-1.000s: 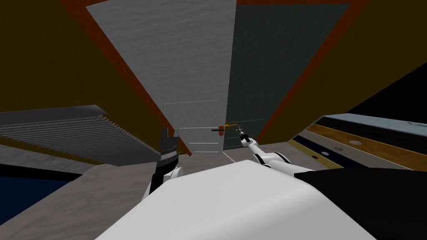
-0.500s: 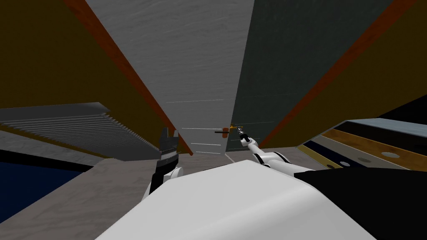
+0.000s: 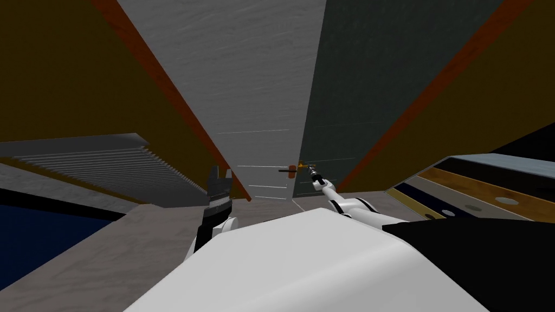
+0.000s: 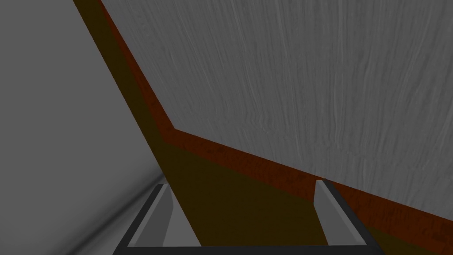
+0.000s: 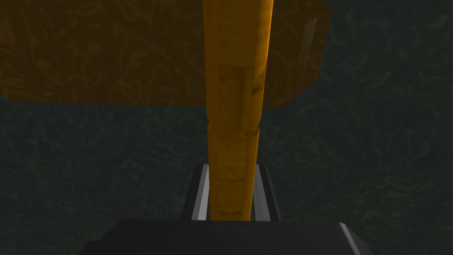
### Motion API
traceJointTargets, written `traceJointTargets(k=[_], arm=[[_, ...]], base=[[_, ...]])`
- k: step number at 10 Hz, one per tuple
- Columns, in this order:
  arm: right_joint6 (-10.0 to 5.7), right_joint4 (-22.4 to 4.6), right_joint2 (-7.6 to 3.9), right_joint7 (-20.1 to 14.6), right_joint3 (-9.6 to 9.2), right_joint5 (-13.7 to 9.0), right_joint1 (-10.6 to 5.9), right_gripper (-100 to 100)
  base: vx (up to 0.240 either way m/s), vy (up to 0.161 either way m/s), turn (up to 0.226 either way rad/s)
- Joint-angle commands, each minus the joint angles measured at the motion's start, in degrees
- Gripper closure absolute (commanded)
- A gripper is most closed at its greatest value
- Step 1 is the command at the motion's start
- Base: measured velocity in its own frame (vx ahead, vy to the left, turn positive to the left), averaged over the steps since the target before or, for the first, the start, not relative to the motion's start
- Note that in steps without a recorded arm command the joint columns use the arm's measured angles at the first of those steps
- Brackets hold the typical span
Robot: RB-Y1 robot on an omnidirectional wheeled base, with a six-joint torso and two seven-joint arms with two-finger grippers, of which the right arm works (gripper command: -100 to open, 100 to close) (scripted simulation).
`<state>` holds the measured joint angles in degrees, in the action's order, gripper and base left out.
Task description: Pull the door open
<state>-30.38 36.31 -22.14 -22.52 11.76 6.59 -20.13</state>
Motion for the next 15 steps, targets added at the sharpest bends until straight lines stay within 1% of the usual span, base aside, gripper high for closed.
traceJointTargets(k=[1, 3, 5, 6, 7, 8, 9, 10, 11, 12, 13, 15], arm=[[-0.12, -0.5, -0.80, -0.5, -0.04, 0.1, 0.28, 100], [-0.33, -0.3, -1.08, -1.5, -1.13, 0.7, 0.36, 100], [-0.65, 0.1, -0.98, -2.8, -2.73, 1.4, 0.22, 100], [-0.82, 0.3, -0.82, -3.5, -3.63, 1.8, 0.08, 100], [-1.09, 0.6, -0.48, -4.5, -5.00, 2.4, -0.17, 100], [-1.26, 0.9, -0.20, -5.0, -5.87, 2.8, -0.37, 100], [-1.26, 0.9, -0.20, -5.0, -5.87, 2.8, -0.37, 100], [-1.55, 1.2, 0.35, -5.9, -7.30, 3.4, -0.74, 100], [-1.60, 0.3, -0.09, -5.3, -6.35, 3.1, -0.62, 100], [-2.54, 0.6, -0.60, -6.9, -7.63, 3.8, -0.34, 100], [-2.79, 0.6, -0.76, -7.3, -7.94, 3.9, -0.28, 100], [-3.89, 0.9, -1.48, -9.1, -9.32, 4.7, 0.01, 100]], base=[[-0.184, -0.073, 0.033], [-0.187, -0.048, 0.044], [-0.211, -0.070, 0.066], [-0.197, -0.088, 0.089], [-0.218, -0.126, 0.115], [-0.242, -0.190, 0.147], [-0.144, -0.112, 0.079], [-0.131, -0.096, 0.093], [-0.070, -0.058, 0.035], [-0.152, -0.060, 0.122], [-0.177, -0.073, 0.088], [-0.170, -0.075, 0.084]])
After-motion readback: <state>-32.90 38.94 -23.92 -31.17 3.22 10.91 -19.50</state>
